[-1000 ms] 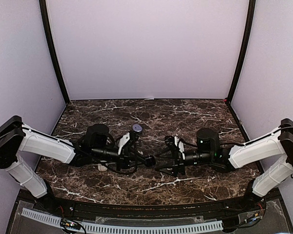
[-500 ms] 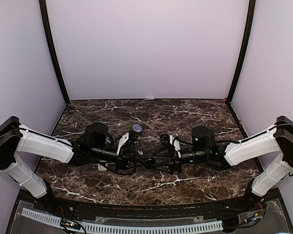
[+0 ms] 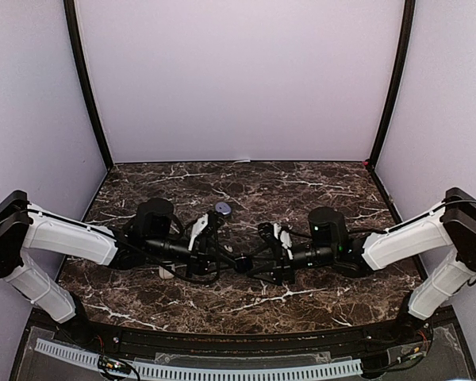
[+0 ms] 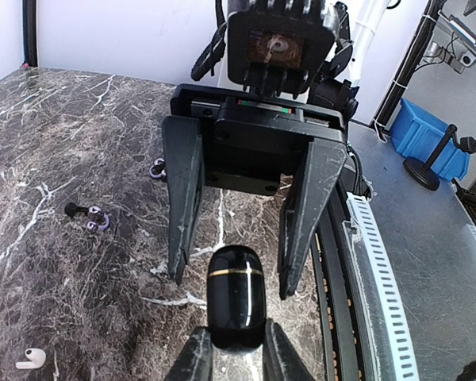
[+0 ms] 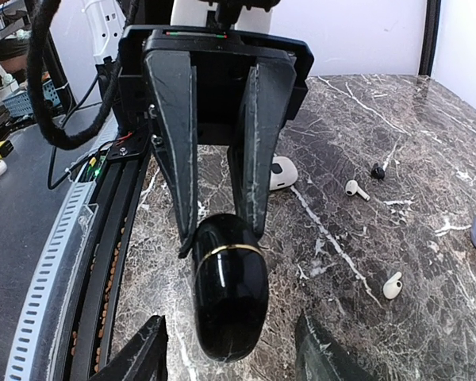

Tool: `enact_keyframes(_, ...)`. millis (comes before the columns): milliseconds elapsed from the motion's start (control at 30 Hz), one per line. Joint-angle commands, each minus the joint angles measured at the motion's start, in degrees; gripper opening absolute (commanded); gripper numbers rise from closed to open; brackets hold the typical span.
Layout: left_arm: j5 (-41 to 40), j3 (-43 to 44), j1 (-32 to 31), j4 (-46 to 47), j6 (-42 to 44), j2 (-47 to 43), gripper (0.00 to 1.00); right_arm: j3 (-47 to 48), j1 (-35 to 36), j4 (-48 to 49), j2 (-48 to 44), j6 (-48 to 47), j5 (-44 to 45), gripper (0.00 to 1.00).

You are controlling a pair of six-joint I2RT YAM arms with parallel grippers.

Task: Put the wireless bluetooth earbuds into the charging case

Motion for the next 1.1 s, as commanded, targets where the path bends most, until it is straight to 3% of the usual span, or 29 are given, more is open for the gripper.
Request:
enact_keyframes(0,0.65,1.60,0.14,-0.67,0.45,-1.81,0.25,1.22,0.50,0.43,0.57,-0.84,-0.27,0.53)
enact_keyframes(1067,1.39,2.36,0.14,-1.64,0.98,0.44,0.26,4.28,1.57,-2.49,2.62,-4.00,-0.90,0.25)
